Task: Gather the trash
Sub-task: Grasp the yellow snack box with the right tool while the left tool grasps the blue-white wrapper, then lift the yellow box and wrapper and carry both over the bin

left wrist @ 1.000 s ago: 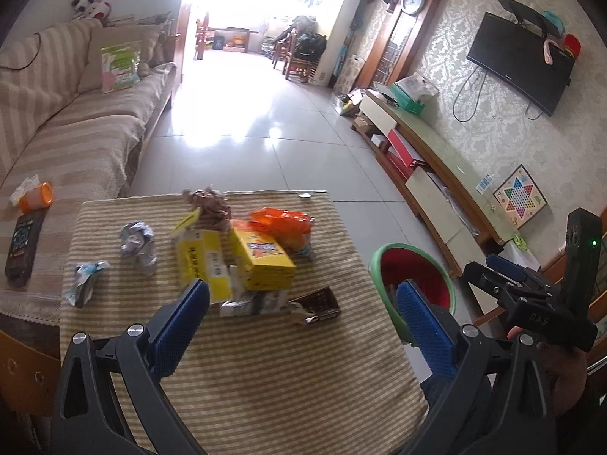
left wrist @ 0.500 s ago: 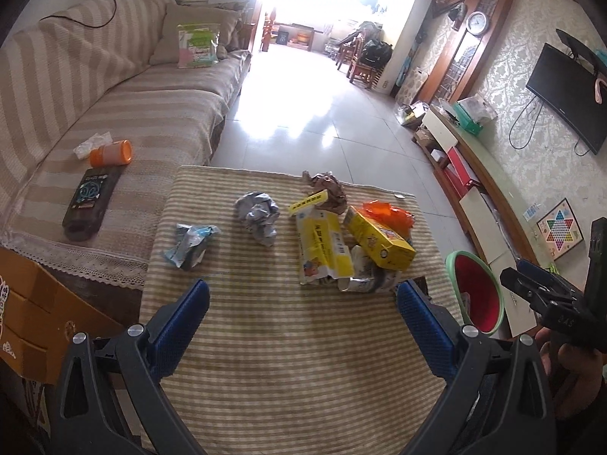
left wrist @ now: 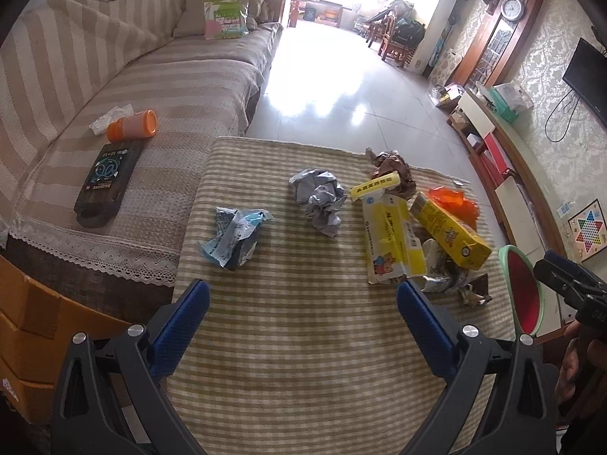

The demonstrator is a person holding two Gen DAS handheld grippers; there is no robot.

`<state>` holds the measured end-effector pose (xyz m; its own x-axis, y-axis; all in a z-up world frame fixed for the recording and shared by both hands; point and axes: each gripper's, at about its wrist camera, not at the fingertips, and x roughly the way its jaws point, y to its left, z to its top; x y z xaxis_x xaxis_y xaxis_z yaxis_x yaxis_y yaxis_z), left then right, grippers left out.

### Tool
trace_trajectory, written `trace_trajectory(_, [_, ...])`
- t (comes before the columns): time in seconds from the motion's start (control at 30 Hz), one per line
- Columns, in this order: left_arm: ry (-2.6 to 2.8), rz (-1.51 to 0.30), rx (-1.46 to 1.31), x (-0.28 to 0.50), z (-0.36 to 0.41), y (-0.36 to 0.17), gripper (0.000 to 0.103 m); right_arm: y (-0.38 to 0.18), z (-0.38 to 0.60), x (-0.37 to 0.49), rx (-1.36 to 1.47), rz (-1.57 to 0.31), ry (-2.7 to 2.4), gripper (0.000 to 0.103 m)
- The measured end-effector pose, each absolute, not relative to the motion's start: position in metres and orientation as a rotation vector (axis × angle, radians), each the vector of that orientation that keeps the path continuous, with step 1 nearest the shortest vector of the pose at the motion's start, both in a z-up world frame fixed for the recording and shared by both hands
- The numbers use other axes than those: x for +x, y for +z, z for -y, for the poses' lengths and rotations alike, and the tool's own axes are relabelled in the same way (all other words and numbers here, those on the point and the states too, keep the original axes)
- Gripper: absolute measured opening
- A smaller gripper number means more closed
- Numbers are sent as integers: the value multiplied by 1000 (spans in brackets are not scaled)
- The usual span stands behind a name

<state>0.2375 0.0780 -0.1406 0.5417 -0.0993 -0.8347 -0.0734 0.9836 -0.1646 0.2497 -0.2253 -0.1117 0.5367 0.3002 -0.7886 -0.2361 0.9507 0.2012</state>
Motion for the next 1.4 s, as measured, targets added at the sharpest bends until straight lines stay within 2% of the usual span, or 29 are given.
trace_trajectory(0.67, [76, -1171, -99, 328, -107, -228, 95, -186, 194, 332, 77, -1089, 292, 97])
trace_trajectory(0.8, [99, -1175, -84, 334, -107, -237, 94, -194, 194, 338, 87, -1111, 296, 81])
trace_trajectory(0.87, [111, -1177, -72, 337, -106, -242, 91, -198, 193, 340, 84, -1124, 299, 77])
trace_trajectory(0.9, [113, -1181, -70, 338, -106, -243, 85, -199, 193, 340, 81, -1128, 299, 75])
trace_trajectory(0.97, [117, -1184, -71, 338, -106, -246, 80, -203, 192, 341, 79, -1143, 301, 65])
trace_trajectory(1.0, [121, -1181, -66, 338, -105, -246, 74, -204, 192, 341, 87, -1149, 306, 62])
trace_trajectory(1.03, [124, -1181, -63, 338, -105, -246, 63, -204, 193, 341, 92, -1148, 305, 62])
trace_trajectory(1.07, [127, -1179, -65, 338, -105, -246, 56, -203, 193, 340, 95, -1143, 305, 61])
trace_trajectory(1.13, [129, -1172, -81, 336, -108, -243, 32, -200, 195, 338, 103, -1132, 310, 59])
trace_trajectory(1.23, [116, -1157, -106, 334, -110, -238, 25, -192, 195, 335, 97, -1116, 318, 56])
trace_trajectory(1.4, [94, -1118, -127, 325, -109, -224, 22, -179, 196, 329, 97, -1091, 325, 56])
